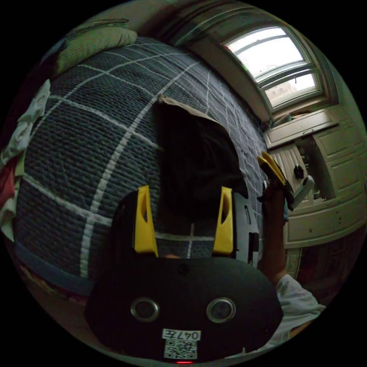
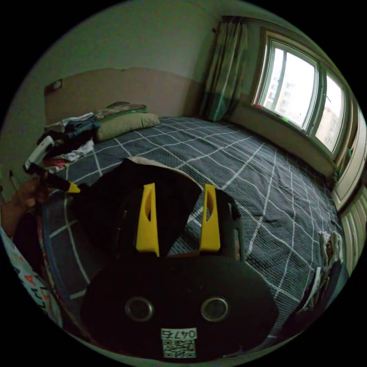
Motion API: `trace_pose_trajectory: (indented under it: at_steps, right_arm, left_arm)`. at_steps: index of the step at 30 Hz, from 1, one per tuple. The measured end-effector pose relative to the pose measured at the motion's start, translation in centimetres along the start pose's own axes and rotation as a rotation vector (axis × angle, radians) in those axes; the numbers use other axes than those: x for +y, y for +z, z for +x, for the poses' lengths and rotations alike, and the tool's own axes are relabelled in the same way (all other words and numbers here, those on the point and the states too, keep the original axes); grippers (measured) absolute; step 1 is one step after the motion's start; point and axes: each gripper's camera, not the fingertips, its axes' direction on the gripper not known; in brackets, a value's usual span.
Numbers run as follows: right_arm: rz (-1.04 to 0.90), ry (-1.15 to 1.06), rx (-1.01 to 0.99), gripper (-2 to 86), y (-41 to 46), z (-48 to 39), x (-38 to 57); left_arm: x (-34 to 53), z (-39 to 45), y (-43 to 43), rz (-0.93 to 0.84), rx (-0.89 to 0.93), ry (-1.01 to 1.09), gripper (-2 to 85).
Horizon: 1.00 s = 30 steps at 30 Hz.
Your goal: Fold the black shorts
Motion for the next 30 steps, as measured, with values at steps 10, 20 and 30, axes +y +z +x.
trace_pose_trajectory:
  at_steps: [10, 20, 30]
  right_arm:
    - [-0.049, 0.082, -0.149, 13.5, 3.5, 1.6, 0.0]
    - [0.005, -0.480, -0.309, 14.6, -1.0, -12.4, 0.0]
    - [-0.048, -0.595, -0.140, 0.7, 2.8, -17.2, -2.3]
  left_arm:
    - [3.8, 1.0, 1.1, -0.022, -0.149, 0.027, 22.4]
    - [2.5, -7.8, -1.3, -0.115, 0.309, -0.166, 17.1]
    - [4.5, -9.4, -3.8, -0.079, 0.273, -0.224, 18.0]
